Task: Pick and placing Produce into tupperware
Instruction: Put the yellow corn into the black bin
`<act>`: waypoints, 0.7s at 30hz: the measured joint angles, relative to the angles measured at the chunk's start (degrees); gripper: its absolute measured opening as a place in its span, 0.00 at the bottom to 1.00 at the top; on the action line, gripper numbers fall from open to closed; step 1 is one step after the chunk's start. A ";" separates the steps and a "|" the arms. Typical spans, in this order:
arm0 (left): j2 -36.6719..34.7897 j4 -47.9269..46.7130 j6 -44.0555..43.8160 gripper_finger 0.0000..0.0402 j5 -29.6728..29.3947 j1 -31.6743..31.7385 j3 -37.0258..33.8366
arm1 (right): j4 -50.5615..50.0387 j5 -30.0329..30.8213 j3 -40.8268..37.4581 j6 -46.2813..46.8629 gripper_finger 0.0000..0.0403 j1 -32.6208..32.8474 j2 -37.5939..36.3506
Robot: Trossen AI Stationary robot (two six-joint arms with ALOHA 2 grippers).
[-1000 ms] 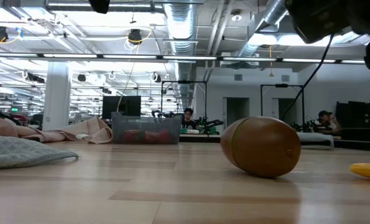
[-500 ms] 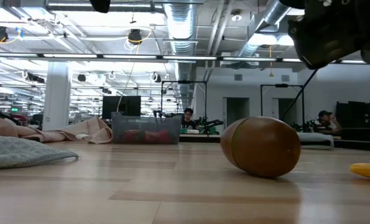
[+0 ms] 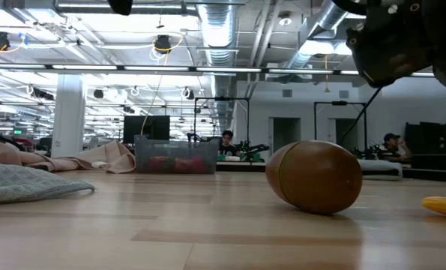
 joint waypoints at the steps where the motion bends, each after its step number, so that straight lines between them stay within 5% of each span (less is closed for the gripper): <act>1: 0.00 0.00 0.00 0.59 0.00 -0.04 0.00 | 0.27 0.00 -0.12 0.00 0.58 0.00 0.00; 11: 0.00 0.00 0.00 0.59 -0.02 -0.04 0.00 | 2.53 -0.20 -1.94 0.17 0.43 0.00 -0.20; 21: 0.00 0.00 0.00 0.59 -0.03 -0.04 -0.02 | 2.20 0.39 -2.03 -3.21 0.14 -0.70 -0.20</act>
